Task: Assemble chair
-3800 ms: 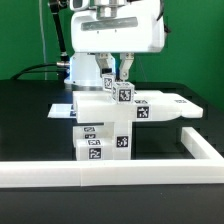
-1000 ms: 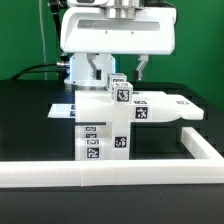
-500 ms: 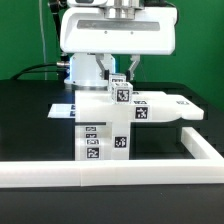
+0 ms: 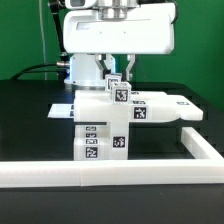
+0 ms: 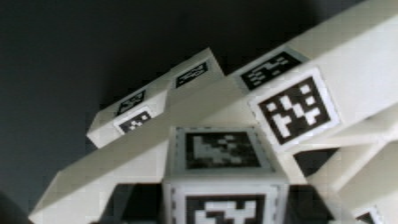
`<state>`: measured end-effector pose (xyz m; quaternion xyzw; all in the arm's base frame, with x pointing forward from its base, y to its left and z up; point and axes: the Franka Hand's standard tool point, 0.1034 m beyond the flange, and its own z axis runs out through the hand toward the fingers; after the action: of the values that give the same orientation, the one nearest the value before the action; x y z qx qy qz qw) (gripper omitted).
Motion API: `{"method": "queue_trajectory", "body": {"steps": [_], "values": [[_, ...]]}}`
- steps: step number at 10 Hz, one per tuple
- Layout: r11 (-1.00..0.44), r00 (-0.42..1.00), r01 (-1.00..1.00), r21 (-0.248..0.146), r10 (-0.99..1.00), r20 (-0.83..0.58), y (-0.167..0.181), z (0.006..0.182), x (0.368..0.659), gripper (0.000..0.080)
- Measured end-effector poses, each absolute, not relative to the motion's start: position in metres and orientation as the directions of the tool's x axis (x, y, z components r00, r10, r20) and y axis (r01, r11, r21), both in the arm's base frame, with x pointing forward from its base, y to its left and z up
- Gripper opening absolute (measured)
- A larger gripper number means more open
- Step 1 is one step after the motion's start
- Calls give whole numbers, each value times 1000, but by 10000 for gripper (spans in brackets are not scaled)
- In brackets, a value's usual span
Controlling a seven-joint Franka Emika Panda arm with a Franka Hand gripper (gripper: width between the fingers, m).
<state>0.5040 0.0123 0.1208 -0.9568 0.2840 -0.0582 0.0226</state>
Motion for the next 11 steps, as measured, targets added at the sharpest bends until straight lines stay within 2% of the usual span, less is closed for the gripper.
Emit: {"method": "queue_trajectory", "body": {"steps": [4, 9, 11], "values": [[-585, 583, -802, -122, -811, 52, 12, 120, 504, 285], [-292, 294, -947, -135, -956, 5, 14, 121, 505, 285], [-245, 248, -960, -135, -969, -1, 14, 121, 505, 285]]}}
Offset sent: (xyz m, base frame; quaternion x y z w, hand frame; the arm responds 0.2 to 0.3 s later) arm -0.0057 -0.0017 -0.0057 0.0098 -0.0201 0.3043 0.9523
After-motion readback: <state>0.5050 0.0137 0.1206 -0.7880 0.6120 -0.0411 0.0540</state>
